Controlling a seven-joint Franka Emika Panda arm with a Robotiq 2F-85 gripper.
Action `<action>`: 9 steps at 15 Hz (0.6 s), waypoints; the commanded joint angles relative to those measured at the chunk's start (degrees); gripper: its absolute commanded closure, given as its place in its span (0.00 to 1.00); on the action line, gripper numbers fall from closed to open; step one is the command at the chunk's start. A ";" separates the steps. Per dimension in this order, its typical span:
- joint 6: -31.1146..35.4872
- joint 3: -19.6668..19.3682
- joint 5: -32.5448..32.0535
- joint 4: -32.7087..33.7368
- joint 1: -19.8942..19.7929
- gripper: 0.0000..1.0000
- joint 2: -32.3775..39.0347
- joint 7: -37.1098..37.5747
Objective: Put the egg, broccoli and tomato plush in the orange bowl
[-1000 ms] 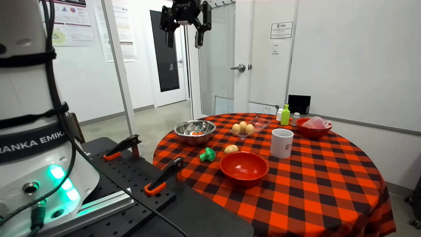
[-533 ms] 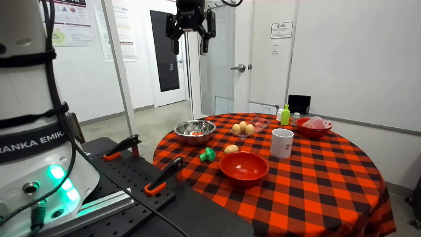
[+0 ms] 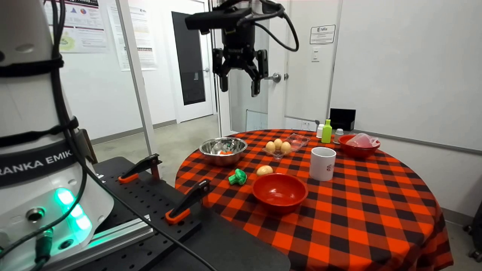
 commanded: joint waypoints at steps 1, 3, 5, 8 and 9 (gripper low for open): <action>9.11 -3.60 7.51 1.36 2.12 0.00 9.35 -7.75; 12.16 -5.04 14.94 3.04 4.15 0.00 14.73 -13.77; 13.27 -4.52 24.68 5.45 5.61 0.00 20.04 -21.14; 11.76 -2.64 36.31 10.55 7.38 0.00 27.97 -30.96; 11.88 -1.44 39.04 12.38 7.34 0.00 30.73 -32.97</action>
